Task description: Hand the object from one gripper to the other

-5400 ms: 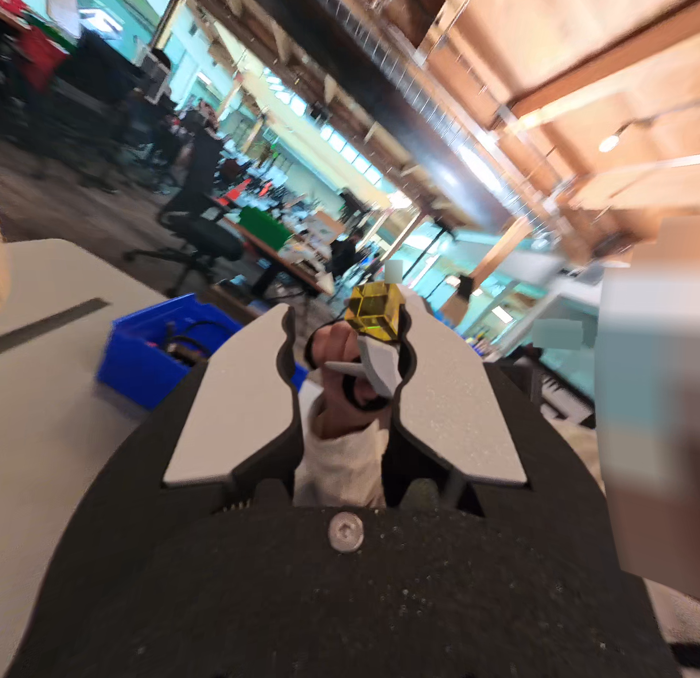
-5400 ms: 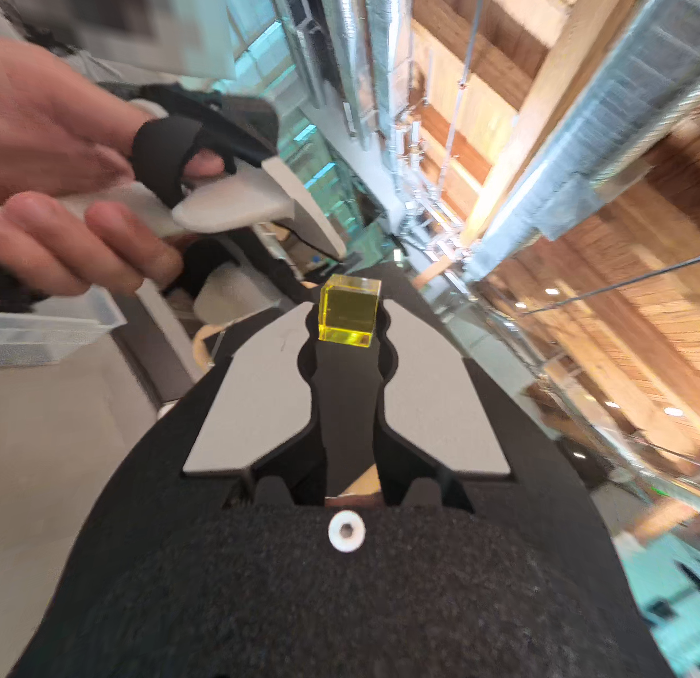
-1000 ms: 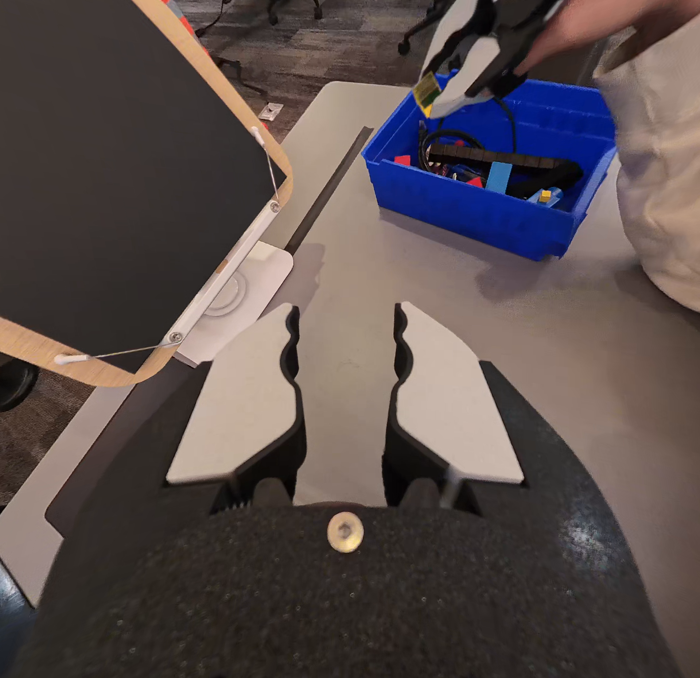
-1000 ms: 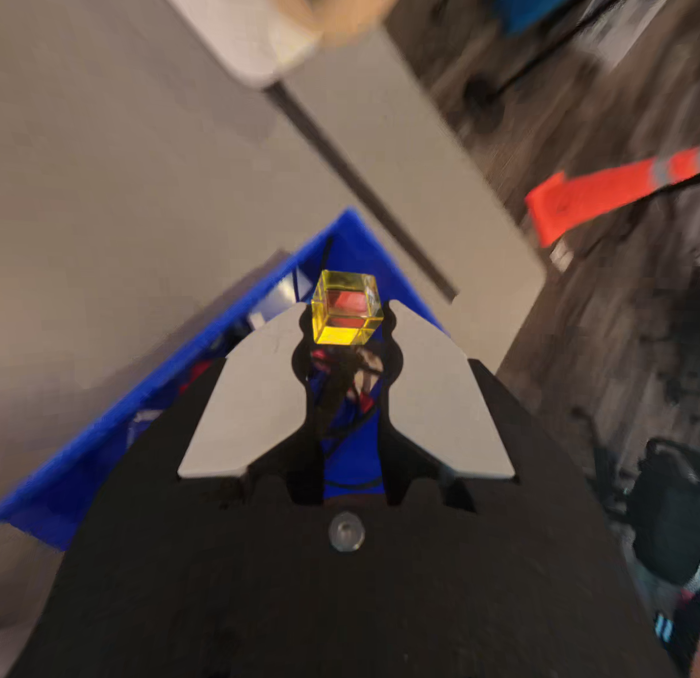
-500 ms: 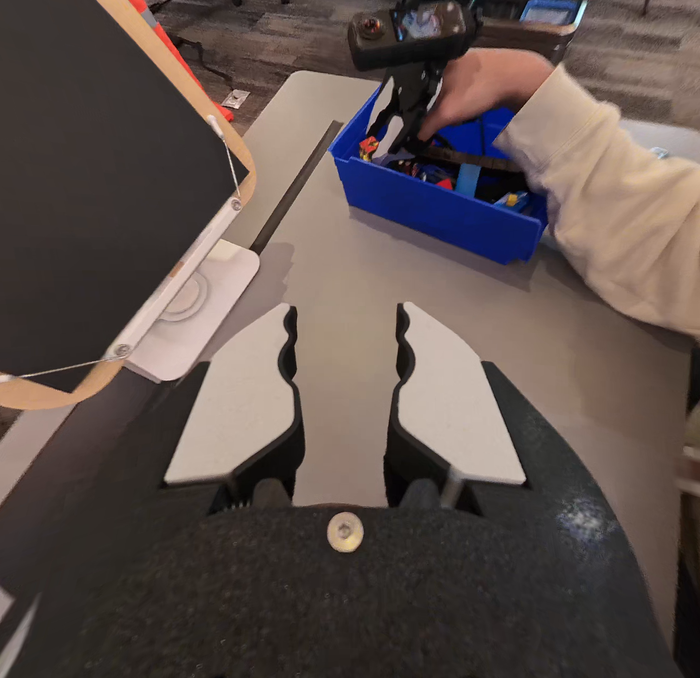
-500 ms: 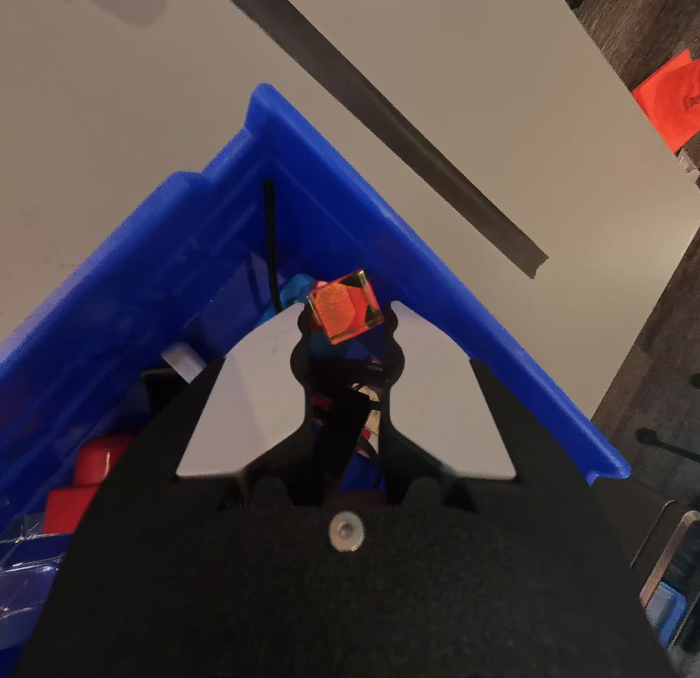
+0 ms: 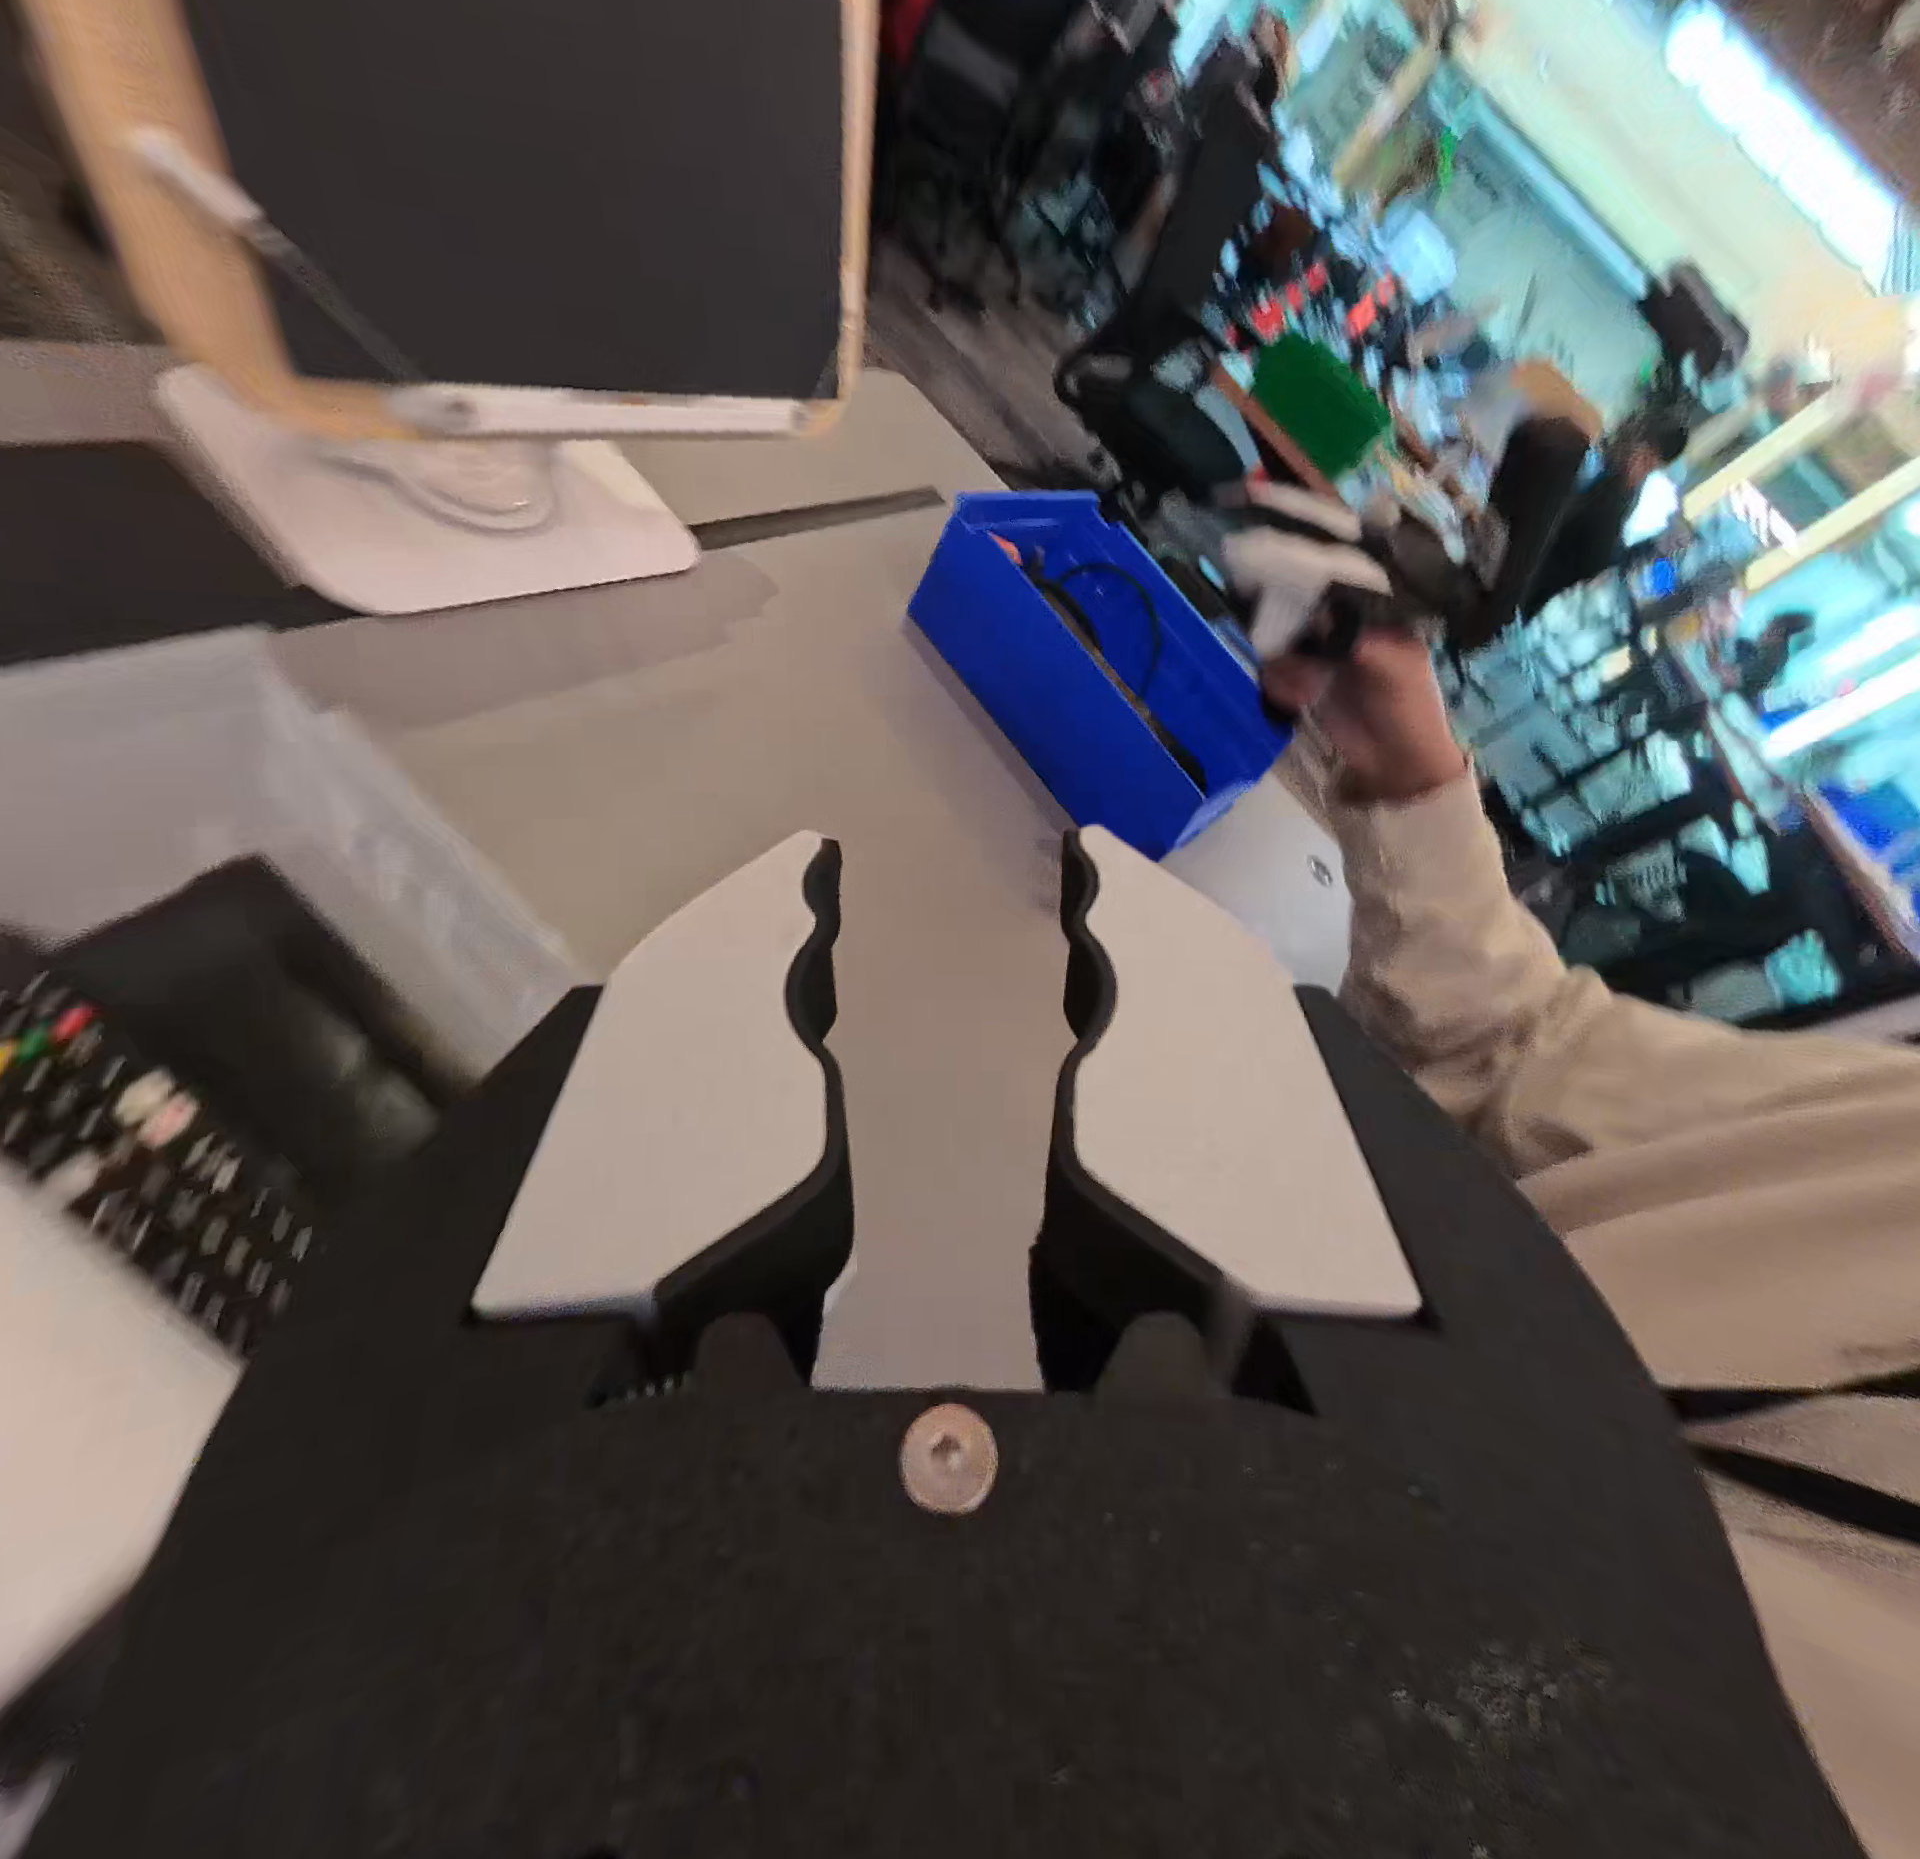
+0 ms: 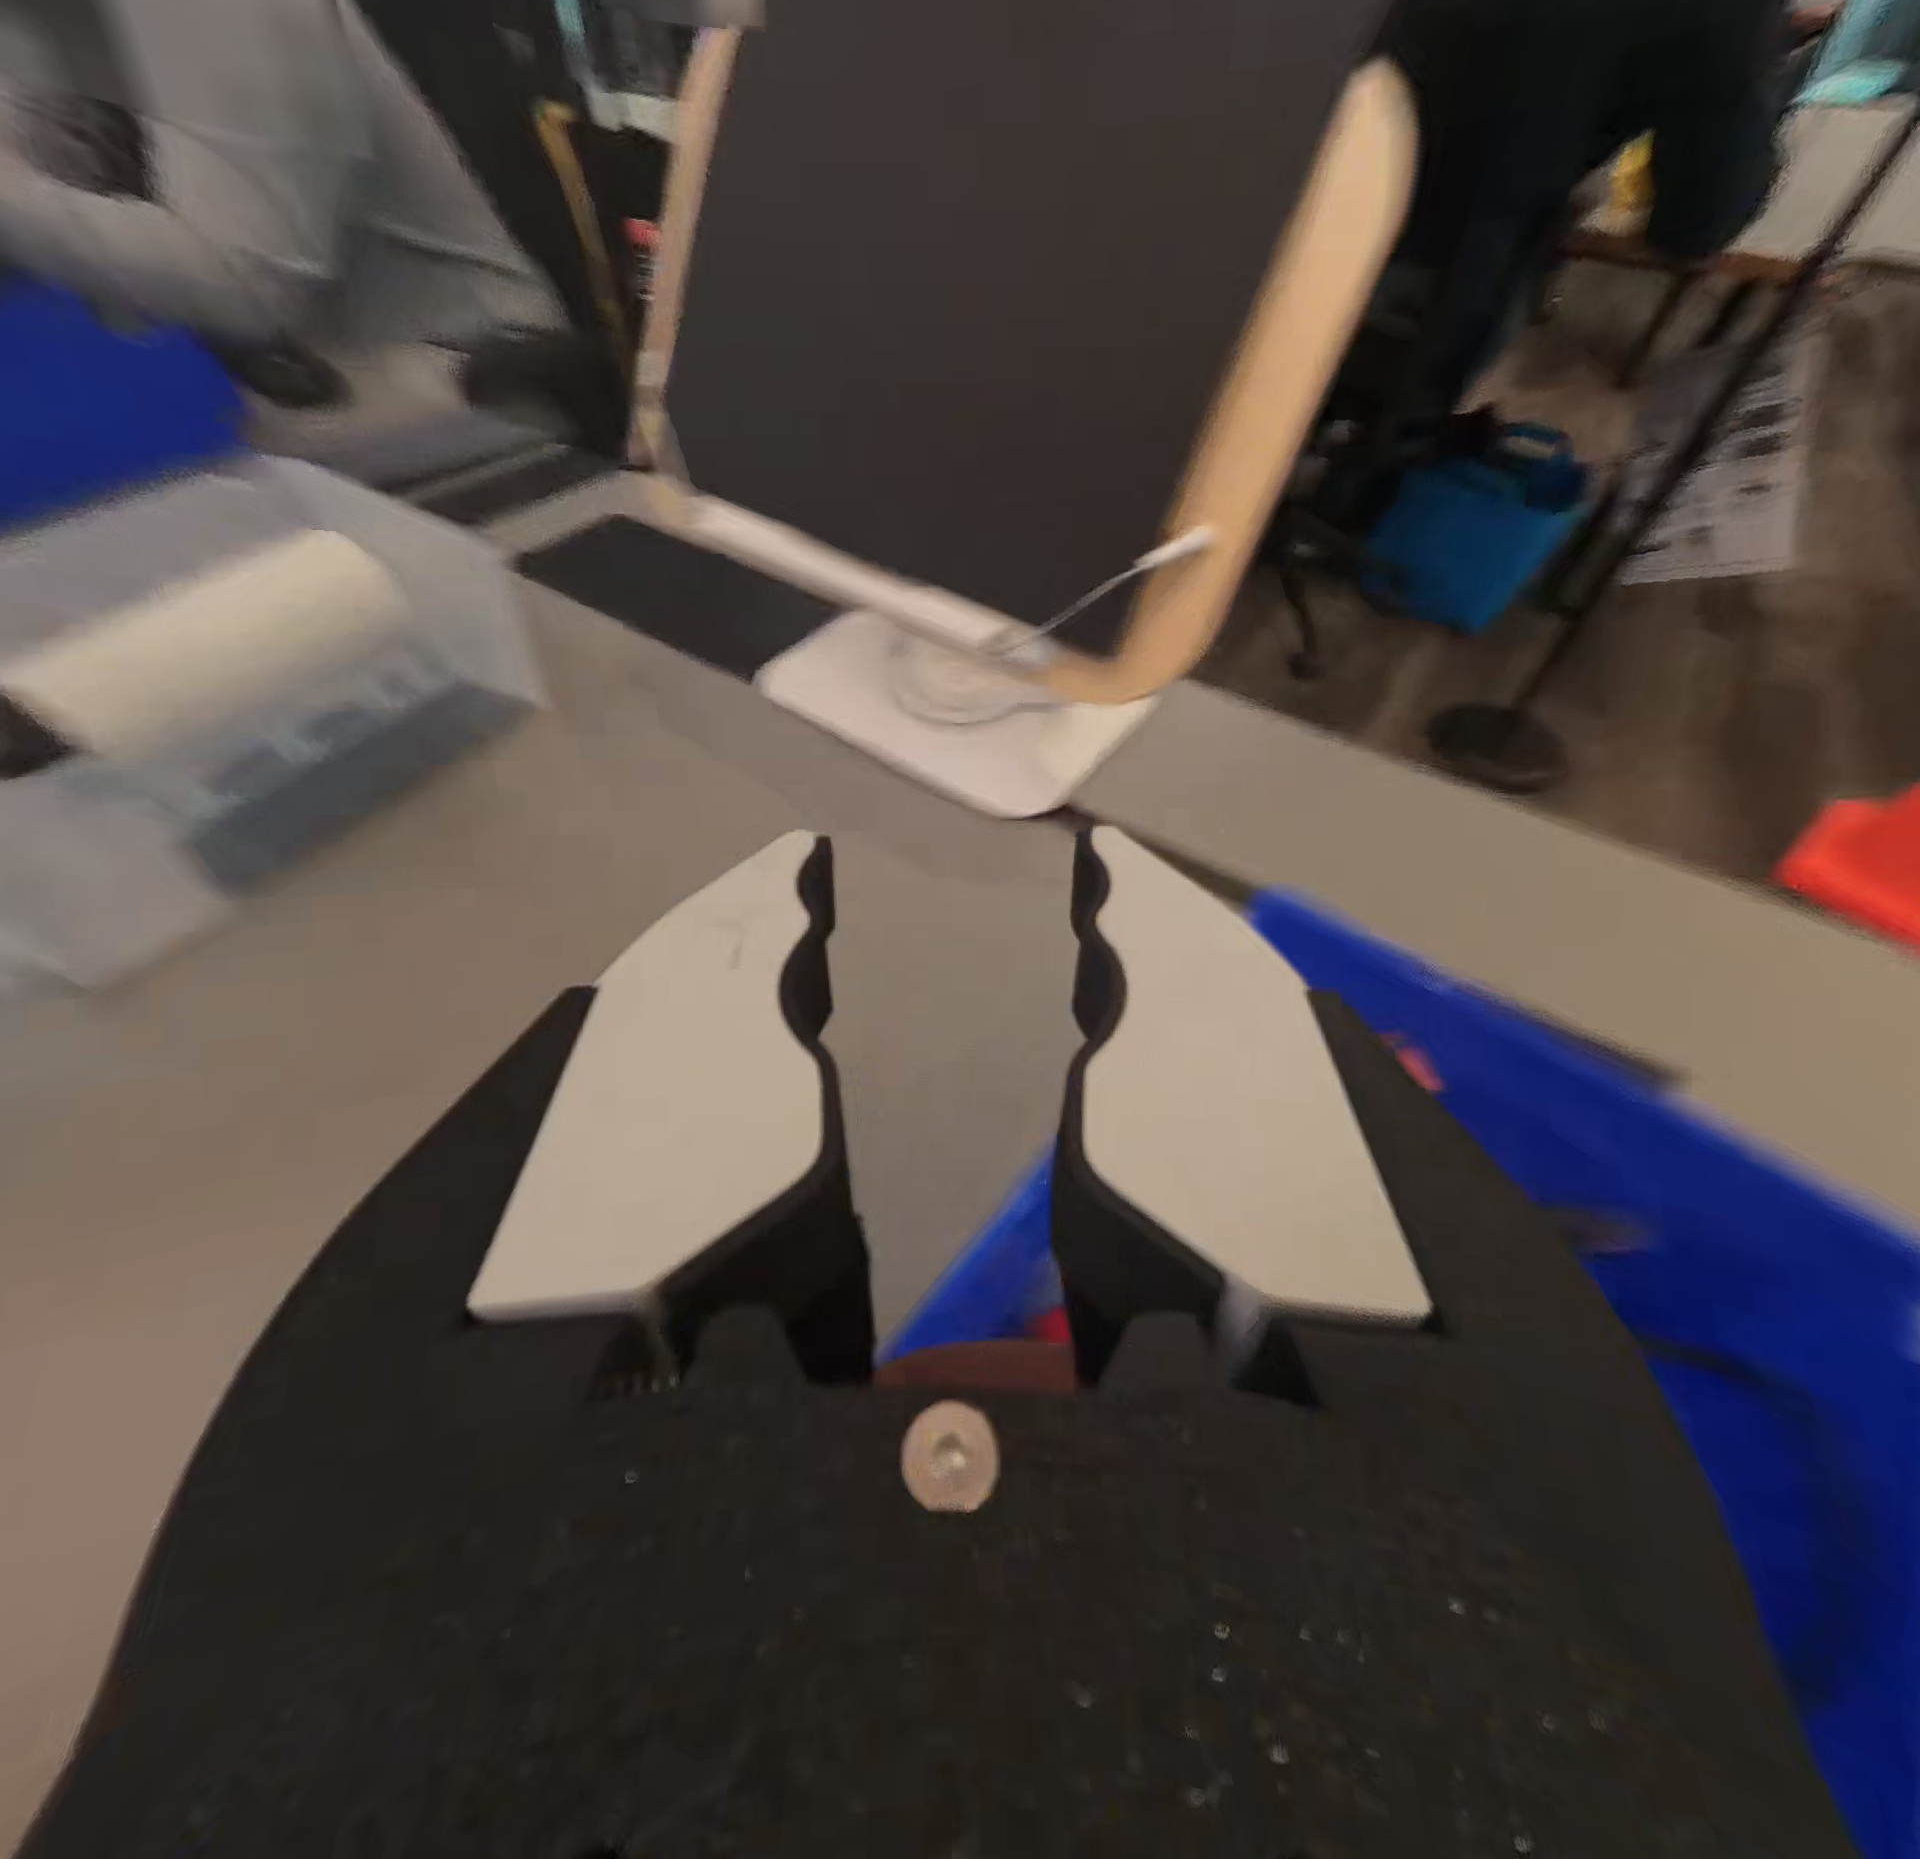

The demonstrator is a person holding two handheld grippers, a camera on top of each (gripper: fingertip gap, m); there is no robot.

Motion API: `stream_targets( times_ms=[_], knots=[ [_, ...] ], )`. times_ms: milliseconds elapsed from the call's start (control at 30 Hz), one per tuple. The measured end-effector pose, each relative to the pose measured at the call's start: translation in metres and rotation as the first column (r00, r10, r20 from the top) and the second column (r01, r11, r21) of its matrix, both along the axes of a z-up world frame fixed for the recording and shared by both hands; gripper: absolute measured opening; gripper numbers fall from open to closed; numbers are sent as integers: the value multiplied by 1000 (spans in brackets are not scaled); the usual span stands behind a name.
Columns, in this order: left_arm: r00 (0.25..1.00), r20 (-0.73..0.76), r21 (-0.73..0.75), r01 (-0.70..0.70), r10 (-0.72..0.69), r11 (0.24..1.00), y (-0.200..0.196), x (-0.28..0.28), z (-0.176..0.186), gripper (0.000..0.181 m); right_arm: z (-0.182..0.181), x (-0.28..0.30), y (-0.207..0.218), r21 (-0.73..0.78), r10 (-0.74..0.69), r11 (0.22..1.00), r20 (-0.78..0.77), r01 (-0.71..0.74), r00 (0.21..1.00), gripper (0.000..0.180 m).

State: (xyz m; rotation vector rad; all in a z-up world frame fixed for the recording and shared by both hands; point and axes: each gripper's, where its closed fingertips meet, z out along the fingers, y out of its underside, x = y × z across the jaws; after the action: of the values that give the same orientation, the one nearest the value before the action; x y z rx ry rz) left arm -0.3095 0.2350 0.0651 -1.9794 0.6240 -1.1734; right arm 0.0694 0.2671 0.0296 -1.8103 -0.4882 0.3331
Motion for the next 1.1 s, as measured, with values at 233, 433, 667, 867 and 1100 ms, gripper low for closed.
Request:
stream_targets(
  times_ms=[233, 433, 667, 867, 1100],
  knots=[
    [865, -317, 160, -356, 389, 921, -25, -105, -89, 58, -104, -105, -153, -44, 140, 988, -159, -149, 977, 41],
    [659, -561, 141, -520, 501, 842, -12, -129, -149, 66, -129, -138, -201, 76, 140, 987, 51, -144, 989, 36],
    [495, -772, 40, -589, 399, 807, 36, -130, -175, 71, -153, -157, -203, -2, 203, 979, 81, -204, 976, 37],
    [403, -869, -51, -650, 288, 758, 99, -141, -187, 79, -153, -150, -203, -3, 210, 978, 90, -210, 974, 38],
    [452, -864, -215, -730, 222, 649, 129, -146, -223, 77, -156, -140, -206, 18, 208, 977, 162, -214, 965, 39]
  ],
)
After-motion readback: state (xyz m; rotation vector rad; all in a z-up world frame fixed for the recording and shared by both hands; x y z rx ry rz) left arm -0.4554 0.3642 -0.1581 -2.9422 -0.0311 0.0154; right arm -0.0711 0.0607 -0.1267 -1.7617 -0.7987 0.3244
